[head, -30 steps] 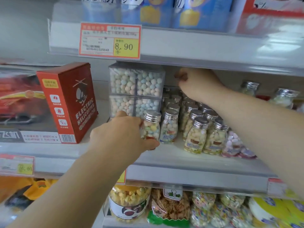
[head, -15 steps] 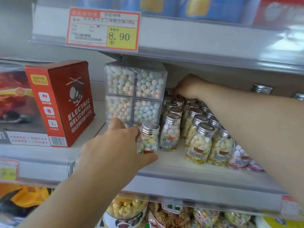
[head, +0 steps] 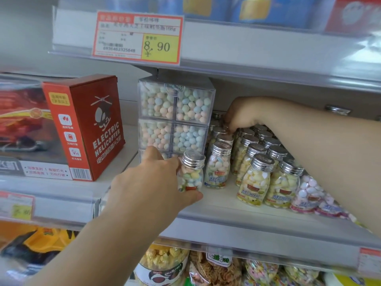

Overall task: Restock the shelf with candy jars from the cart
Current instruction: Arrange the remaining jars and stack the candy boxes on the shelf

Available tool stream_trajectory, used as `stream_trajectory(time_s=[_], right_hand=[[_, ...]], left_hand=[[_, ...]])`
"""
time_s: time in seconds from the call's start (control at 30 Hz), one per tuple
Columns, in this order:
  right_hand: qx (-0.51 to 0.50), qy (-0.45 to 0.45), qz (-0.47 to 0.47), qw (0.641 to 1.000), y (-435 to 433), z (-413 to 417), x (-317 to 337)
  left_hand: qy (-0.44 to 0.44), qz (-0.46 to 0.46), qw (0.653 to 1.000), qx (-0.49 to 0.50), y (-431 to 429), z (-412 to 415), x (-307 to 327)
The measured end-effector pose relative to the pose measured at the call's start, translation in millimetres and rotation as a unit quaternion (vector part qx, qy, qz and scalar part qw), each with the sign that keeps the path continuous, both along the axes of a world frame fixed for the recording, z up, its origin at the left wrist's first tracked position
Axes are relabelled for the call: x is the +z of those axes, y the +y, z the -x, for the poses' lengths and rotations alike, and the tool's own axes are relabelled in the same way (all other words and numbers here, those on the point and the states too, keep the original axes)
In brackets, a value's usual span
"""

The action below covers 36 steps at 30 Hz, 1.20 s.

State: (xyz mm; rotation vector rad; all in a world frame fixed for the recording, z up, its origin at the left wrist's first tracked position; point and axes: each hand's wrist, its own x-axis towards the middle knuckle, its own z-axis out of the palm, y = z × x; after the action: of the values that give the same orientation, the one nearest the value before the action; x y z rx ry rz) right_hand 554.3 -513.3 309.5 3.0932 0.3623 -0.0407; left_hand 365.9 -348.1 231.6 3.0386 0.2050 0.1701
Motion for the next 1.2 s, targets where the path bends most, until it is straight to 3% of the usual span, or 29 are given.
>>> stream_trajectory(time_s=[0.3, 0.5, 0.67, 0.87, 1.2], right_hand=[[-0.020, -0.072, -0.110, 0.991, 2, 3, -4], [0.000, -0.161, -0.245, 0.956, -3, -9, 1], [0.021, -0.188, -0.203, 0.961, 2, -17, -3], [0.005, -0.110, -0.107, 0.988, 10, -31, -18], [0.048, -0.094, -0.144, 0.984, -1, -36, -27]], left_hand=[[-0.006, 0.004, 1.000, -0.004, 0, 1, -4], [-0.011, 0.003, 1.000, -0.004, 0, 2, -3], [-0.009, 0.000, 1.000, -0.005, 0, 2, -3], [-0.010, 0.003, 1.000, -0.006, 0, 3, -3], [-0.008, 0.014, 1.000, -0.007, -1, 3, -3]])
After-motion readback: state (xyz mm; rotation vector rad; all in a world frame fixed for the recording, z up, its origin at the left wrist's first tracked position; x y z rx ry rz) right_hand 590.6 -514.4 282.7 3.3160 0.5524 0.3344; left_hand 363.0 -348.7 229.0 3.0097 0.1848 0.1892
